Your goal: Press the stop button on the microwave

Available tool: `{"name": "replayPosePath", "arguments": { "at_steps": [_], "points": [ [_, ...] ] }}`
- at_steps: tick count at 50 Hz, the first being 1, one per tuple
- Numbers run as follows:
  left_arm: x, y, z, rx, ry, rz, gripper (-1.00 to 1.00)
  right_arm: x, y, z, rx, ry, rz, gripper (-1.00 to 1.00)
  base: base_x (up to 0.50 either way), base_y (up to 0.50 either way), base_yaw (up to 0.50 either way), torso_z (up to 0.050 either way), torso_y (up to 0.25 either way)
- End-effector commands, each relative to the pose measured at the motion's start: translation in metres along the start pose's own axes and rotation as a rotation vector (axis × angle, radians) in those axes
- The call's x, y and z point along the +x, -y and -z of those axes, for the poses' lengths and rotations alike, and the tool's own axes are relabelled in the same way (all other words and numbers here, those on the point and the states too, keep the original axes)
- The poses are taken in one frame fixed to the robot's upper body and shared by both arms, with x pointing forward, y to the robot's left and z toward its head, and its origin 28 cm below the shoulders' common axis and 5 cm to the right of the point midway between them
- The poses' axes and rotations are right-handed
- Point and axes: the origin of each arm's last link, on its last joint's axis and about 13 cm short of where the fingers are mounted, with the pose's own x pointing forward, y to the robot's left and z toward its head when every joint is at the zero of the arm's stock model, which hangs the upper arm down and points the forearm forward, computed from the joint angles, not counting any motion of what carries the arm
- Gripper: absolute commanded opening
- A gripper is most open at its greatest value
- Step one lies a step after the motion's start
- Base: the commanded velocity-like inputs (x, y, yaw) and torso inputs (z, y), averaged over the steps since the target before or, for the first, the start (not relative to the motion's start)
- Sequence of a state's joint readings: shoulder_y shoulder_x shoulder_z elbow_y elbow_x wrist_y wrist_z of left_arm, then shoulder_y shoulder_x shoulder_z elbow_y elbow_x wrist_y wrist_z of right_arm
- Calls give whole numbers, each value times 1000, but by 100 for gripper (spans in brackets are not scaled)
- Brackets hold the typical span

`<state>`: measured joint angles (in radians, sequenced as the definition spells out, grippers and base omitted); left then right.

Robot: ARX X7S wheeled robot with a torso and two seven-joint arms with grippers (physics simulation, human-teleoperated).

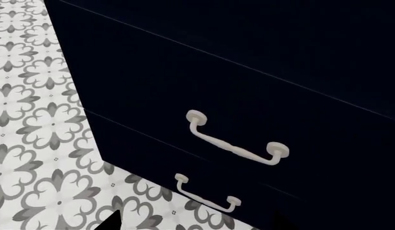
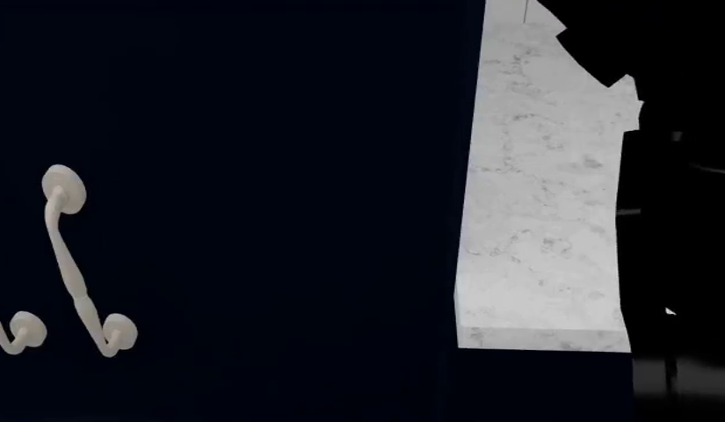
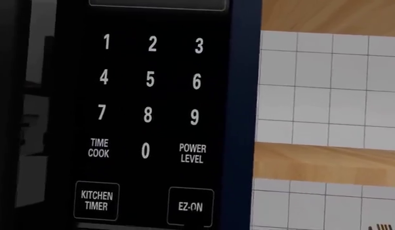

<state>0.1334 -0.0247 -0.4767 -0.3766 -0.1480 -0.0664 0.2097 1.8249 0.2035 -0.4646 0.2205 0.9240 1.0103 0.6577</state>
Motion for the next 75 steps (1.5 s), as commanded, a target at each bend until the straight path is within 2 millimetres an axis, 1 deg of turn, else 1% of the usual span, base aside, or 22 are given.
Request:
{"name": "replayPosePath", "arguments": {
  "at_steps": [1, 12, 15, 26, 40, 55, 61, 66, 71, 75],
  "points": [
    [0, 0, 0, 0, 1, 1, 100, -3, -4, -1, -6, 25, -21, -100, 0, 0, 0, 0, 0],
    [0, 0, 0, 0, 1, 1, 100, 1, -3, 8, -14, 8, -16, -100, 0, 0, 0, 0, 0],
    [0, 0, 0, 0, 1, 1, 100, 0, -4, 12, -19, 1, -17, -100, 0, 0, 0, 0, 0],
    [0, 0, 0, 0, 1, 1, 100, -4, -4, 15, -19, -5, -22, -100, 0, 0, 0, 0, 0],
    [0, 0, 0, 0, 1, 1, 100, -8, -3, 27, -28, -25, -26, -100, 0, 0, 0, 0, 0],
    [0, 0, 0, 0, 1, 1, 100, -7, -5, 29, -36, -27, -30, -100, 0, 0, 0, 0, 0],
    [0, 0, 0, 0, 1, 1, 100, -5, -5, 34, -34, -36, -27, -100, 0, 0, 0, 0, 0],
    [0, 0, 0, 0, 1, 1, 100, -3, -5, 34, -31, -35, -32, -100, 0, 0, 0, 0, 0],
    [0, 0, 0, 0, 1, 1, 100, 4, -6, 40, -37, -47, -27, -100, 0, 0, 0, 0, 0],
    [0, 0, 0, 0, 1, 1, 100, 13, -6, 41, -37, -52, -20, -100, 0, 0, 0, 0, 0]
  ]
}}
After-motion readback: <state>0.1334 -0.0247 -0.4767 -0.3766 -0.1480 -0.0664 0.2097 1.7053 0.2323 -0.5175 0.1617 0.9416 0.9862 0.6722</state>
